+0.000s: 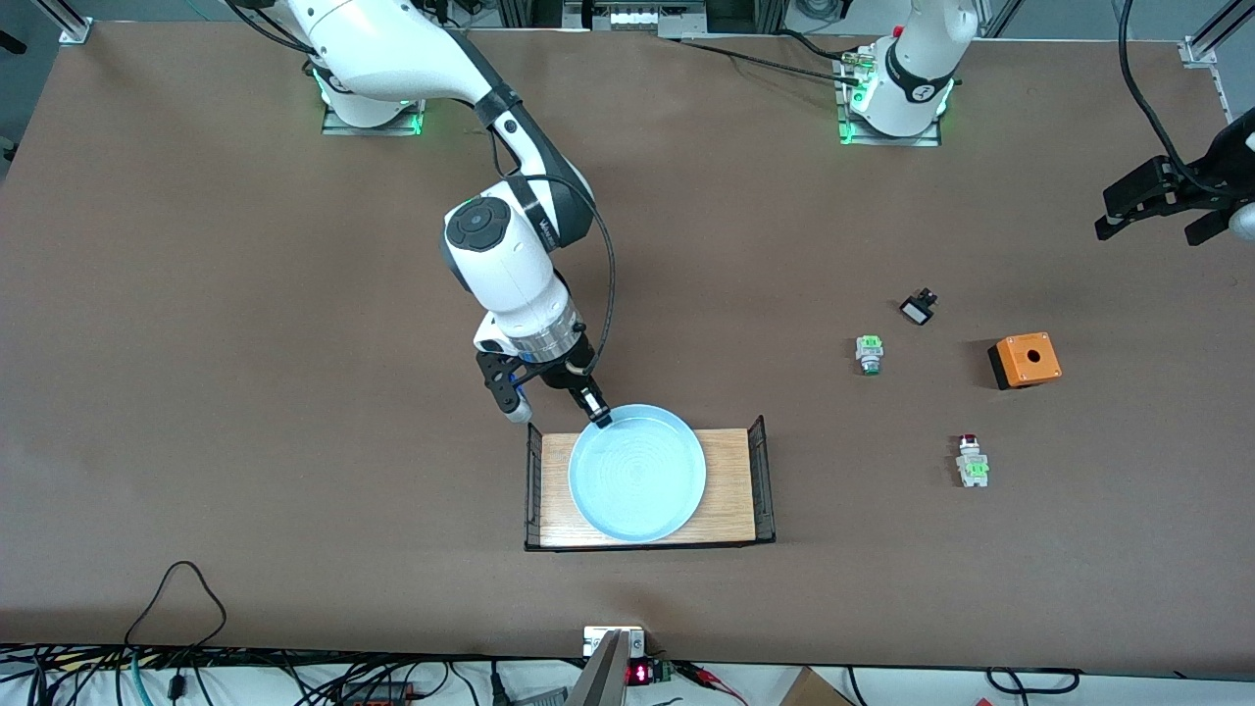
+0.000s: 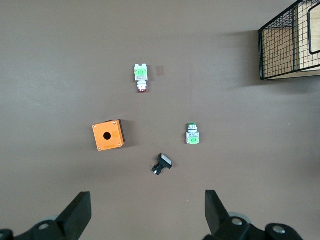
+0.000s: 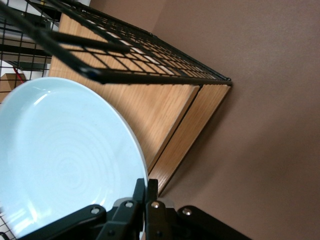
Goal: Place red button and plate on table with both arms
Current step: 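Lift the plate off the wooden tray and carry it with the right gripper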
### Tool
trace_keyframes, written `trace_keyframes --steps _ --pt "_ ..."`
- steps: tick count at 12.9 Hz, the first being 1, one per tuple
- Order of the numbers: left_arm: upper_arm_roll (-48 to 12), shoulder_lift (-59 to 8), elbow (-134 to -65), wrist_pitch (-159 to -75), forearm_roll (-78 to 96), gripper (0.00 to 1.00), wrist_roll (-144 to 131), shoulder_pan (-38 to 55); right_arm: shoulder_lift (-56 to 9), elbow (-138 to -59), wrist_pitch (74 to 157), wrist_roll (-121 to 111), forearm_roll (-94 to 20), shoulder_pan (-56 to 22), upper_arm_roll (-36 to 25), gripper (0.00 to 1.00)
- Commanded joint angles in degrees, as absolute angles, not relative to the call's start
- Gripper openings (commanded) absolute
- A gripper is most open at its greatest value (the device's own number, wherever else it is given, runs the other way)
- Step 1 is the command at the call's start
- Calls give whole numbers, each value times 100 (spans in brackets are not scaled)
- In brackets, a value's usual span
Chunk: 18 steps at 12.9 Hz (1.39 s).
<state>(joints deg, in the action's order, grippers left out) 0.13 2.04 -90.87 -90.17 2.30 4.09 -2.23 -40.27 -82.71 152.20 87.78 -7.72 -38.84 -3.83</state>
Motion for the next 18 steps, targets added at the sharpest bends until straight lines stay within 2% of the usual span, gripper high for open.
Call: trace_keyframes --steps 1,10,15,18 --pt "53 334 -9185 -8843 106 100 510 -176 -3965 -8086 15135 8815 -817 -4016 -422 0" --pt "-17 281 -9141 -8701 -61 100 256 -167 -2576 -8156 13080 8579 -853 -3613 -396 0" --pt "-219 281 -9141 -8754 -97 100 9 -97 -1979 -8270 11579 6965 -870 -3069 -378 0" --pt "-290 290 -9070 -8737 -88 100 9 -114 -1697 -8410 10576 5446 -861 -2464 -387 0"
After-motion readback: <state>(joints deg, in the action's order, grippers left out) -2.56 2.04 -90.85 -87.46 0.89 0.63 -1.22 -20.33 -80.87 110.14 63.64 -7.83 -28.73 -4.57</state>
